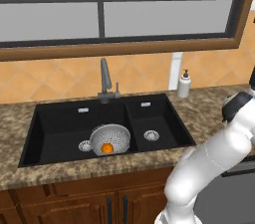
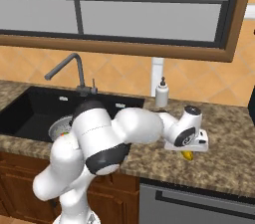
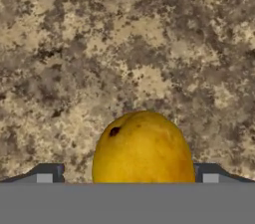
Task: Put the colander in the sink, put the orange, mango in the colander, and turn on the sink faucet and pour water over the colander.
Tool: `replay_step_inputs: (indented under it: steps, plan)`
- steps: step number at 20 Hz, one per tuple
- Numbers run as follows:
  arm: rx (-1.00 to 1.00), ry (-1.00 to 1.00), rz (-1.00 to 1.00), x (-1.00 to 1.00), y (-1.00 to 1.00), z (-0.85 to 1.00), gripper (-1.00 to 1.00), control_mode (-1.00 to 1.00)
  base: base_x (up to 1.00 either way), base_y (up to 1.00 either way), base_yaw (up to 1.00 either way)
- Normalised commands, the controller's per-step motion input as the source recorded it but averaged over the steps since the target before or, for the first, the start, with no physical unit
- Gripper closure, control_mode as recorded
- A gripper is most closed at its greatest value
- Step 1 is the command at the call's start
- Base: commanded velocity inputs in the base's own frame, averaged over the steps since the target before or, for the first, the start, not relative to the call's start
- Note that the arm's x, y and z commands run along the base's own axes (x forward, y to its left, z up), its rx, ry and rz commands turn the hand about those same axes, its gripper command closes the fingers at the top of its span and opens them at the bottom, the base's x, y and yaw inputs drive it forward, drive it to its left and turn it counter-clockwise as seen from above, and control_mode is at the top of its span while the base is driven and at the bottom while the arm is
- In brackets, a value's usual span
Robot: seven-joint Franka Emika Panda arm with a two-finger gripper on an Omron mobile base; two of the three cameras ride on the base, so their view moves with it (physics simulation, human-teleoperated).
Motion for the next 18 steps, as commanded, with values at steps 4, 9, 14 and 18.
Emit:
replay_step_inputs:
  steps: [4, 9, 14, 18]
  plan:
    - [0.08, 0.06, 0.05, 0.03, -0.11, -0.25, -1.0, -1.0, 0.0, 0.0, 0.0]
    - [0.04, 0.1, 0.04, 0.0, 0.03, -0.23, 1.0, -1.0, 0.0, 0.0, 0.0]
    - [0.01, 0.01, 0.06, -0.21, 0.33, -0.04, 1.0, -1.0, 0.0, 0.0, 0.0]
    - [0.03, -0.09, 0.1, -0.27, 0.75, 0.04, 1.0, -1.0, 0.0, 0.0, 0.0]
